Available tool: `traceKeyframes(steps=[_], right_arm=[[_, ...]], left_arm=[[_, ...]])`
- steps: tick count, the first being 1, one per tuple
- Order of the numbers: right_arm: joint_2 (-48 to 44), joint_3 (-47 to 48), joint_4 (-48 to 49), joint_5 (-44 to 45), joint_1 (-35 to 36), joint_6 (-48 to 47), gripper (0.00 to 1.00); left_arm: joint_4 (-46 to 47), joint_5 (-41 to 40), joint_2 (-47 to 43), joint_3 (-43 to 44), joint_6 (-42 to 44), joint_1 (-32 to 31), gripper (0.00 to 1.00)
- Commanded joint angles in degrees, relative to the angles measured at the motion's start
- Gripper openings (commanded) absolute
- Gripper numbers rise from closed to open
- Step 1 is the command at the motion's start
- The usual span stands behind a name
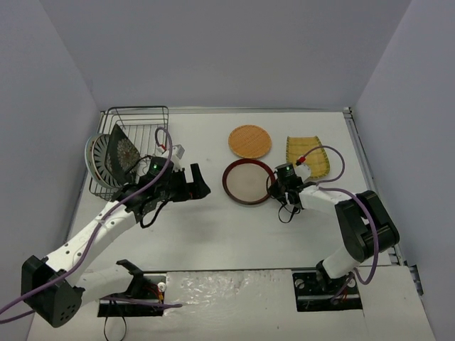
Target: Load the plates into the dish rack
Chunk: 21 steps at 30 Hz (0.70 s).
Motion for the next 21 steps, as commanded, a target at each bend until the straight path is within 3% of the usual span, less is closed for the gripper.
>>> traceKeyframes(steps=[1,13,21], right_arm=[[1.7,-1.9,-9.6,-0.2,0.3,-4.7,0.00],[-5.8,-0.4,-8.5,-11.8,-0.1,-2.8,0.00],[-11.5,-2.9,-0.1,-19.8,-1.9,1.3,0.00]], left_arm=[[8.1,-1.1,1.6,0.5,-4.5,-1.4,0.97],[16.6,-2.2,11.2,-1.4,-15.4,-6.1,0.97],[18.9,-2.8,16.4,-1.5,-20.0,-6.7,0.97]])
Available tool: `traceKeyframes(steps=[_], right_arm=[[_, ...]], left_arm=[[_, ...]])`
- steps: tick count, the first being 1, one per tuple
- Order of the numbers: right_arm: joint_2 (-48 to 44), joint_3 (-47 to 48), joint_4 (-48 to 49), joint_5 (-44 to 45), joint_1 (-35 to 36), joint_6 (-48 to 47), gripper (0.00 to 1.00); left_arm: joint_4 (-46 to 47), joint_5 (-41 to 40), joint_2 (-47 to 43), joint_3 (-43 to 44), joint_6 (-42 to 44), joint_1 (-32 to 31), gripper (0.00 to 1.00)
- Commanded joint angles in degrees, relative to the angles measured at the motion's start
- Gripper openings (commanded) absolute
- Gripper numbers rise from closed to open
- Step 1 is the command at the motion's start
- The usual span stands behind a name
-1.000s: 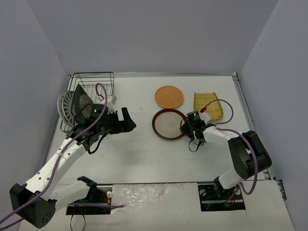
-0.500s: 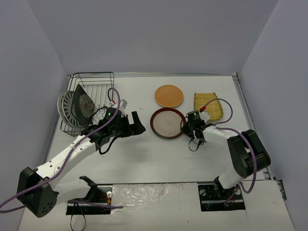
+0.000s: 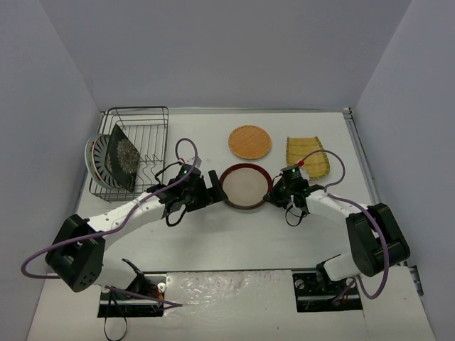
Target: Load the plates into the dish rack
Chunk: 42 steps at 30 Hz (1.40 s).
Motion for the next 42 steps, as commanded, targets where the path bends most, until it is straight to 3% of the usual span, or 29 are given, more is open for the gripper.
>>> traceKeyframes(steps=[1,15,32,37,42], right_arm=[[-5.4,-2.1,7.7,-8.6,-1.6,2.8,0.00],[-9.9,-10.7,20.9,-15.1,-2.8,16.6,0.00],[-13.5,-14.1,27.0,-16.9,-2.8,25.6,0.00],[-13.9,-16.0,29.8,-17.7,-2.8,28.1,0.00],[-14.7,-16.9,30.3,-17.9,-2.8,29.2,0.00]], left_arm=[[5.7,-1.2,0.6,2.2,-4.9,-0.2,0.97],[10.4,0.0,8.0,2.6,-12.1,-0.3,0.97],[16.2,0.7,14.0,3.6,-19.2,-0.2,0.97],[18.2,0.7,15.9,3.8,-21.7,-0.2,0.93],[22.1,0.8,17.8,3.4,-24.8,-0.2,0.82]])
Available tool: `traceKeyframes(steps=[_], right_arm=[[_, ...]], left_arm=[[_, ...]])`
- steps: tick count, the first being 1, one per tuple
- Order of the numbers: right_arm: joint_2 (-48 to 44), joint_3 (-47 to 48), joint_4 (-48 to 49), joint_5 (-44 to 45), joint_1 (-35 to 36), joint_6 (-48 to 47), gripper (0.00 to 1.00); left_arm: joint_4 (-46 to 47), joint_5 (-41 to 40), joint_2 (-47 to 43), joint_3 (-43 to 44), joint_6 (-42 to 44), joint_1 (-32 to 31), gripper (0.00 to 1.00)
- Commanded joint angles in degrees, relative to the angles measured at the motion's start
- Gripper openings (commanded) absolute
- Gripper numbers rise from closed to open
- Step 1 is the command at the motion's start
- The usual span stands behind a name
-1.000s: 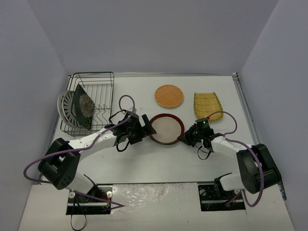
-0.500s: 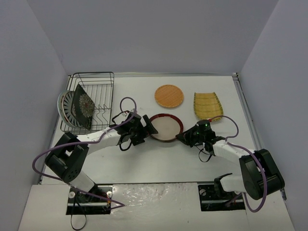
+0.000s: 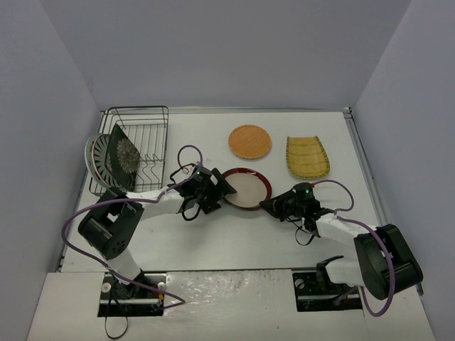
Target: Load the plates into the dish rack
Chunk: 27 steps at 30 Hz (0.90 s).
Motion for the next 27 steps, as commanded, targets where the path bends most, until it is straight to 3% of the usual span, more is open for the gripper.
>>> traceKeyframes(steps=[1,13,20,23,27], right_arm=[[-4.1,1.1,11.3,-3.8,0.0,3.9,0.00],[-6.2,-1.5,12.6,-4.4,0.0,5.6,0.00],[-9.3,-0.8,5.3,-3.4,0.0,2.0,0.00],[-11.2,0.8,-0.6,-2.4,0.0,-1.3,0.01],[-14.5,3.7,-8.4,-0.4,0.0,-6.3,0.34]], left_arm=[[6.5,0.0,0.7,2.8,-4.2,-0.2,0.80],[14.4,-1.1,2.6,1.4,-7.9,-0.2,0.39],[15.1,-1.7,1.1,1.2,-7.4,-0.2,0.00],[15.2,-1.7,0.0,1.1,-7.1,-0.2,0.00],[14.6,-2.2,-2.8,1.6,-5.4,-0.2,0.00]])
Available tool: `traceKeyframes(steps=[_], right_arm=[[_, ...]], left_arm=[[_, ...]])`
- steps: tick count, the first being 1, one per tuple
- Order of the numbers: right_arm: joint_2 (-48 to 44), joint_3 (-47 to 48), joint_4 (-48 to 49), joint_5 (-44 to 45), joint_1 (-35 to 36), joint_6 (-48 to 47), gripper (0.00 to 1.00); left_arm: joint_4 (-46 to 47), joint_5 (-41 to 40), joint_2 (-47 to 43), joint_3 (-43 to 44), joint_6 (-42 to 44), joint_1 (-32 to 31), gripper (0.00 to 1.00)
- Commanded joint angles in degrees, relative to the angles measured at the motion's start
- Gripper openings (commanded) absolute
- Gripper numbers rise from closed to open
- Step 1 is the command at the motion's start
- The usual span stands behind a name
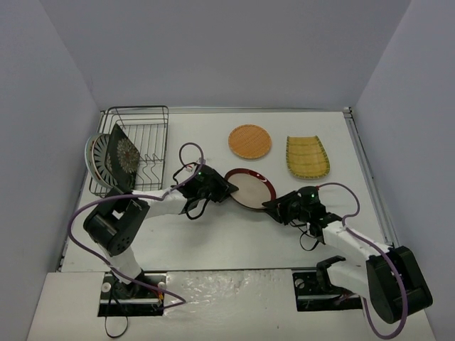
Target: Load the plates into the dish rack
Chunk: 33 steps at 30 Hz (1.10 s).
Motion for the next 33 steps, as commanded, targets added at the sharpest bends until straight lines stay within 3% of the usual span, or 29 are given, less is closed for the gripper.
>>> traceKeyframes(steps=[1,3,10,15,23,26,33], right_arm=[[-6.2,6.9,-5.0,0.7,0.3,-8.0,0.45],[-8.2,8.1,-10.6,2.4,0.3,-9.8,0.62],[-11.7,12.6,-20.8,5.1,-1.0,-16.5,0.93],[-12.4,22.2,-30.0,8.8,-2.6,-25.5,1.00],[-7.6,33.5,-33.3,10.7,-5.3,-42.6,1.00],[-6.1,35.8,-33.6,10.8,-5.4,-47.4,1.00],[-3.6,38.4,-33.8,9.9,-5.5,-55.4,1.00]], left_arm=[[0.8,-2.7,-6.7,2.4,2.9,0.2,0.00],[-1.1,-3.5,-8.9,3.7,5.1,0.1,0.00],[-10.5,-7.1,-16.7,9.8,17.1,0.1,0.00],[-19.5,-11.9,-22.4,15.4,27.2,0.3,0.00],[-36.6,-20.5,-28.5,28.4,52.9,1.5,0.00],[-41.4,-23.1,-29.0,34.2,63.0,4.6,0.00],[-48.2,-25.2,-29.3,42.0,76.5,15.8,0.00]])
